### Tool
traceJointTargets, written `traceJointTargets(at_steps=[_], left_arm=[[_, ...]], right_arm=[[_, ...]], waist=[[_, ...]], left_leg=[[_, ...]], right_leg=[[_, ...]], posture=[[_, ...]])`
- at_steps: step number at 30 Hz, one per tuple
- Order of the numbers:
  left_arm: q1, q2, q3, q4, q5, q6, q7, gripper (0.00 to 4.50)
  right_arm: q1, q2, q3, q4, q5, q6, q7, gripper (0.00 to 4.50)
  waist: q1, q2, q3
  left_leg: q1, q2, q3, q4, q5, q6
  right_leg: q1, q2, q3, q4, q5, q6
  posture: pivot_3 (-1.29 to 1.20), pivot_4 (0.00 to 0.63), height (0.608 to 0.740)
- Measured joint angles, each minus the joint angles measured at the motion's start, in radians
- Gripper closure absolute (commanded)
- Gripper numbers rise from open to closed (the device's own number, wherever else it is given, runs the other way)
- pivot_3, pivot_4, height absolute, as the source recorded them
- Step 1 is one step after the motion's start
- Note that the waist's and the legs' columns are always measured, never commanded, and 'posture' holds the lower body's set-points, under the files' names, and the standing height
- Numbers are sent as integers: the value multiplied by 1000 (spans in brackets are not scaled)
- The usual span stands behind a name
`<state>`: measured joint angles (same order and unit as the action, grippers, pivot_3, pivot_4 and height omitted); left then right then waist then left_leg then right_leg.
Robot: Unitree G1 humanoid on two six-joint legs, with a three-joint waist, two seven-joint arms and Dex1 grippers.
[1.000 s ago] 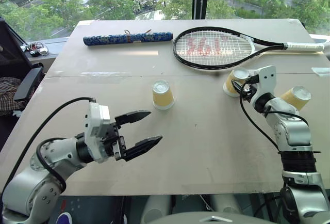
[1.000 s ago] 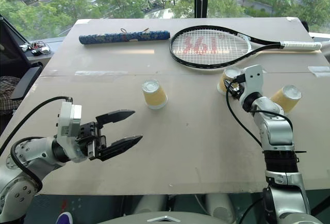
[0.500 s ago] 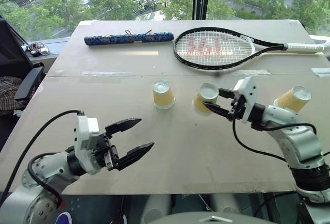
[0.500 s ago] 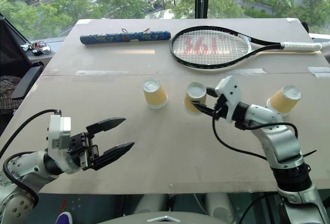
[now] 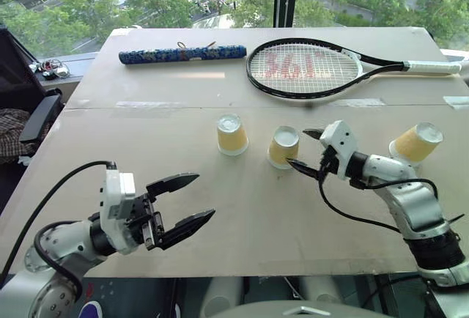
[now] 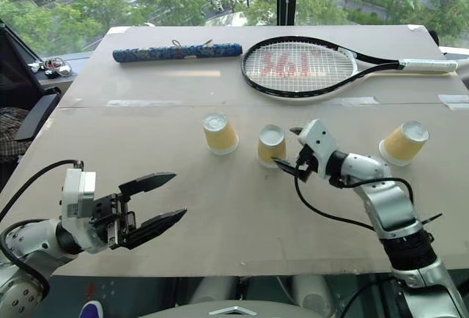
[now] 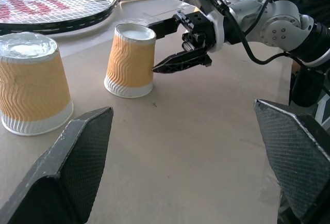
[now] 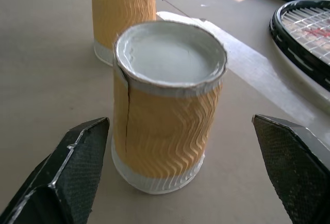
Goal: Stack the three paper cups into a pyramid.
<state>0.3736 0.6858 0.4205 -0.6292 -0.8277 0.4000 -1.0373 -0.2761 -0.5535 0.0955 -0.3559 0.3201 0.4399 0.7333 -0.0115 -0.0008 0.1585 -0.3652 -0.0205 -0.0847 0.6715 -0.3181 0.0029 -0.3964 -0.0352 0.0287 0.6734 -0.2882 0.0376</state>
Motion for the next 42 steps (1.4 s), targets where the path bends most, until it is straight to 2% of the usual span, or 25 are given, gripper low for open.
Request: traceJointTargets(at_steps=[3,5,10,17,22,28,31,32,34,38,42], left_arm=[[-35,6,-9,25,0,3,-13,0],[-53,10,-16,29,-1,5,-19,0],[-118,11,-58,51,-3,9,-28,0],[-166,11,-114,75,-1,11,-39,0],[-170,11,-117,91,-1,11,-48,0],[-170,11,-117,91,-1,11,-48,0],[-163,11,-117,91,-1,11,-49,0],[-162,11,-117,90,-2,11,-49,0],[-164,11,-117,90,-10,13,-48,0],[-171,11,-116,88,-28,15,-48,0],[-173,3,-120,77,12,-20,-40,0]], right_arm=[[14,-52,-180,-126,142,78,-2,22],[14,-75,-269,-154,180,109,-32,22],[82,-207,-429,-34,2,101,-181,22],[129,-217,-461,157,-108,102,-275,22],[121,-145,-481,161,-62,193,-315,22],[108,-126,-533,195,-21,258,-350,22],[107,-126,-540,218,-2,261,-345,788],[110,-126,-540,218,3,259,-338,1367],[114,-126,-540,218,10,255,-327,2208],[129,-127,-545,207,26,251,-309,2240],[176,-127,-545,128,106,242,-210,2240]], waist=[[2,0,0],[0,-1,0],[6,-2,-1],[-14,-1,0],[-14,-1,0],[-5,-1,0],[-4,-1,0],[-4,-1,0],[-3,-1,0],[-3,-1,-1],[-5,0,0]], left_leg=[[0,0,-1,0,0,0],[1,0,-1,0,0,0],[1,-1,0,0,0,0],[4,0,5,0,0,0],[3,0,5,1,0,0],[3,0,5,1,0,0],[3,0,5,1,0,0],[3,0,5,1,0,0],[3,0,5,1,0,0],[3,0,5,1,0,0],[3,1,5,0,0,1]], right_leg=[[1,0,0,0,0,0],[2,0,-1,0,0,0],[2,0,0,-1,0,0],[1,1,6,3,0,0],[1,1,6,4,0,0],[1,1,5,3,0,0],[1,1,6,3,0,0],[1,1,6,4,0,0],[1,1,5,4,0,0],[1,1,5,4,0,0],[1,1,6,3,0,0]], posture=[[0,150,740],[0,150,740],[0,150,740],[0,150,740],[0,150,740],[0,150,740],[0,150,740],[0,150,740],[0,150,740],[0,150,740],[0,150,740]])
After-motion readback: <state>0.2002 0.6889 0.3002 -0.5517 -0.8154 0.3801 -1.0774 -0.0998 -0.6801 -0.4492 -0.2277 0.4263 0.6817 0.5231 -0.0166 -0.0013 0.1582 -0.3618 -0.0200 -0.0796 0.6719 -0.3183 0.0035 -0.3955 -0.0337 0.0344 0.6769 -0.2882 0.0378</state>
